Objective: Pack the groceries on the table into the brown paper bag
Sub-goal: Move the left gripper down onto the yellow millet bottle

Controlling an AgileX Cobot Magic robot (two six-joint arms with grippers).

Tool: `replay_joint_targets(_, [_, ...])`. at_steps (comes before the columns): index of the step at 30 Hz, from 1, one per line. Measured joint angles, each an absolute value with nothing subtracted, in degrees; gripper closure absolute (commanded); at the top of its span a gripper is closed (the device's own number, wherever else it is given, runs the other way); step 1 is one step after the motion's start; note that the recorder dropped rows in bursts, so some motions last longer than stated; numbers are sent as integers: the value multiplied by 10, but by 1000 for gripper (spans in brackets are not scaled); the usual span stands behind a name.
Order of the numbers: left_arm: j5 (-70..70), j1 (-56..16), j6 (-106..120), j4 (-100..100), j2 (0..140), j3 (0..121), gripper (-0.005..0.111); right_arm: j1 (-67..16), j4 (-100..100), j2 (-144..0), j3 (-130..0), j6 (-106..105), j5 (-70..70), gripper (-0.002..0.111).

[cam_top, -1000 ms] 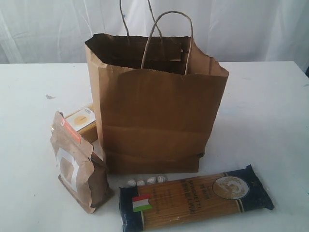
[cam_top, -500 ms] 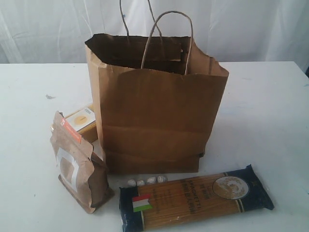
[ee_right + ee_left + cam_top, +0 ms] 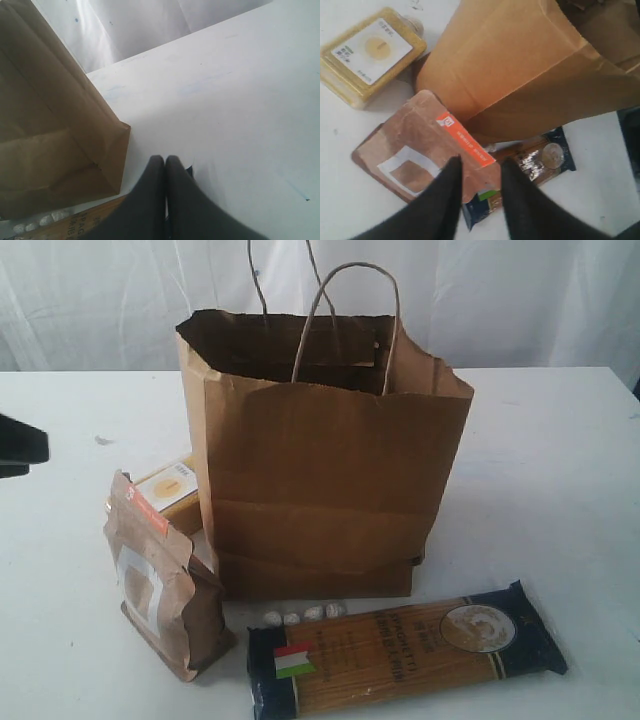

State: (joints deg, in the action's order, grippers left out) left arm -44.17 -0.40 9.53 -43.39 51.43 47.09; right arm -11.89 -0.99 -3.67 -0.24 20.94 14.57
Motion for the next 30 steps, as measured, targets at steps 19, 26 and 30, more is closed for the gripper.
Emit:
replay_joint_targets(19, [-404,-5,170,-331,721,562,13,-119,-10,-37,-2,212,146,108])
replay_joint_targets(26, [-401,-5,115,-228,839,644,13,-119,-10,-37,-2,215,146,108])
replay_joint_targets(30, [-387,-5,129,-222,908,682,13,-119,-10,-37,-2,215,146,108])
